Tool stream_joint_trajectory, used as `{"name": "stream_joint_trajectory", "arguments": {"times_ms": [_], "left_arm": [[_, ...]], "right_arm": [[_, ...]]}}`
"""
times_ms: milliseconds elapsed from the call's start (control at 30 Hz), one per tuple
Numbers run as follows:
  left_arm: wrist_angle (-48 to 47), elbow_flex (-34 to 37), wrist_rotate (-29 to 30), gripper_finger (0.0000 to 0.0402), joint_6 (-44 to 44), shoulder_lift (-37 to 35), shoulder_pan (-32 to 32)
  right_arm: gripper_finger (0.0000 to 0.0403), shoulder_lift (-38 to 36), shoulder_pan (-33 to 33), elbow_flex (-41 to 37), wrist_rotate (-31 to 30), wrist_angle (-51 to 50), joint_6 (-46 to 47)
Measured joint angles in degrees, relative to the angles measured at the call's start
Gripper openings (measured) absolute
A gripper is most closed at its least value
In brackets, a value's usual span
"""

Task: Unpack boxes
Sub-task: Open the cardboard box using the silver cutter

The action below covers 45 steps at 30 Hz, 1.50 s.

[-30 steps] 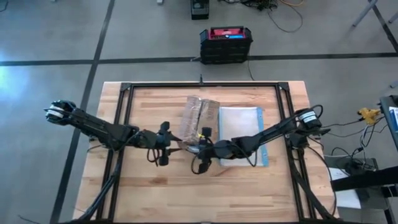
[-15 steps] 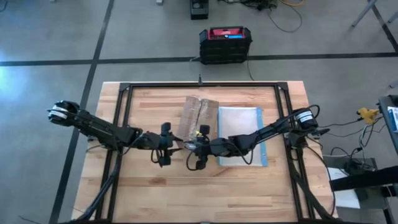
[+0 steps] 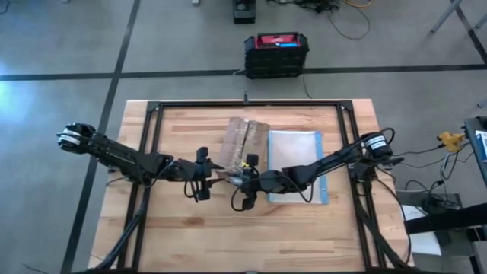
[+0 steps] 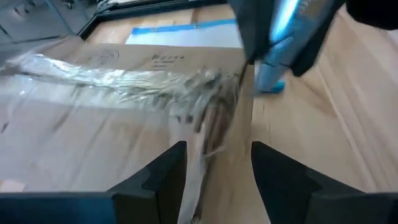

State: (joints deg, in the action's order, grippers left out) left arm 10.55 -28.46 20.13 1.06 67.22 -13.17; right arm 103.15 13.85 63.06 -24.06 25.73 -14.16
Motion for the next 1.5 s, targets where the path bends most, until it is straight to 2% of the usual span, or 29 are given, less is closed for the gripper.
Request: {"name": "stream_joint_trajectory", "arguments": {"times_ms": [467,1100,1500], "left_arm": [[-0.5,-1.6,0.3,0.0177,-0.6,-1.8,0.0],[-1.1,-1.5,0.3,0.0159,-0.6,-1.7,0.0],[-1.1,-1.5,0.3,0.0176,-0.5,-1.7,0.0]], "right_arm": [[0.0042,-0.4,0.0,-0.1,0.0,-0.6,1.1],[0.0042,-0.4,0.0,-0.1,0.0,-1.2,2.5],[0.0042,-0.4,0.3,0.0,0.0,-1.5,3.7]]}}
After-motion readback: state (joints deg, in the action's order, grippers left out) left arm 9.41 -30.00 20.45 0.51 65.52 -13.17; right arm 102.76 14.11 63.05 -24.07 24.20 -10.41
